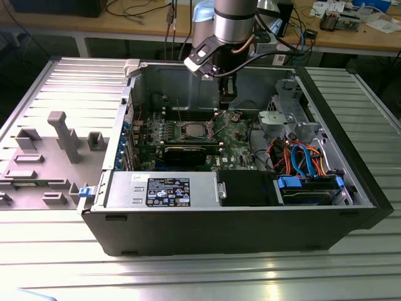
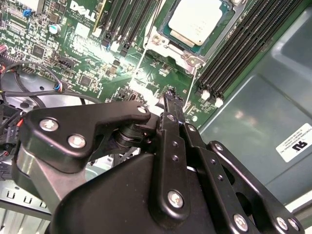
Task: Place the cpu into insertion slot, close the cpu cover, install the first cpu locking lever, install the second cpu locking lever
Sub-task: 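Close the cpu cover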
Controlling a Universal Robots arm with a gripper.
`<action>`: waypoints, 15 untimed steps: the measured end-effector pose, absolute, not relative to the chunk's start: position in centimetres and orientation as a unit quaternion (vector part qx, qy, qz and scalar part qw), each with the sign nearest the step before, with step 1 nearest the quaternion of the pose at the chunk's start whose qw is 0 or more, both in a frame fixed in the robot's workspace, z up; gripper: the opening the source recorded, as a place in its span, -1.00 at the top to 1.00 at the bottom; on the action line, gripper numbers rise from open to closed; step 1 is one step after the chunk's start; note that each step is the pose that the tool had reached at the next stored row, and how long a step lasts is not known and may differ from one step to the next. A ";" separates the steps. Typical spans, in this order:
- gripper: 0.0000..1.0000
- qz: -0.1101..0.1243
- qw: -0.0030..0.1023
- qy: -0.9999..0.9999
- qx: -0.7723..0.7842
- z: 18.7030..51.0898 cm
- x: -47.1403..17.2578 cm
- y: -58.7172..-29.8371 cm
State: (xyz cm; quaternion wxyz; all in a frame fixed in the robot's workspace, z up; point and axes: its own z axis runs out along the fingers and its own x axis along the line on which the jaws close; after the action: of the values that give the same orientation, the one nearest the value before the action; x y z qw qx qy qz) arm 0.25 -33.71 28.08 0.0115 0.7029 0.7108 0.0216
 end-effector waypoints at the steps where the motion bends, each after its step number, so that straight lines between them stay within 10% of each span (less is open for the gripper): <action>1: 0.79 0.022 0.012 0.711 0.703 28.1 0.3 -33.7; 15: 0.79 0.023 0.011 0.711 0.703 28.1 0.9 -33.7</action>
State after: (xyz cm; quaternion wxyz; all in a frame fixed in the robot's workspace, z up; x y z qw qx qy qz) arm 0.94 -33.71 28.07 0.0105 0.7030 0.7108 0.0226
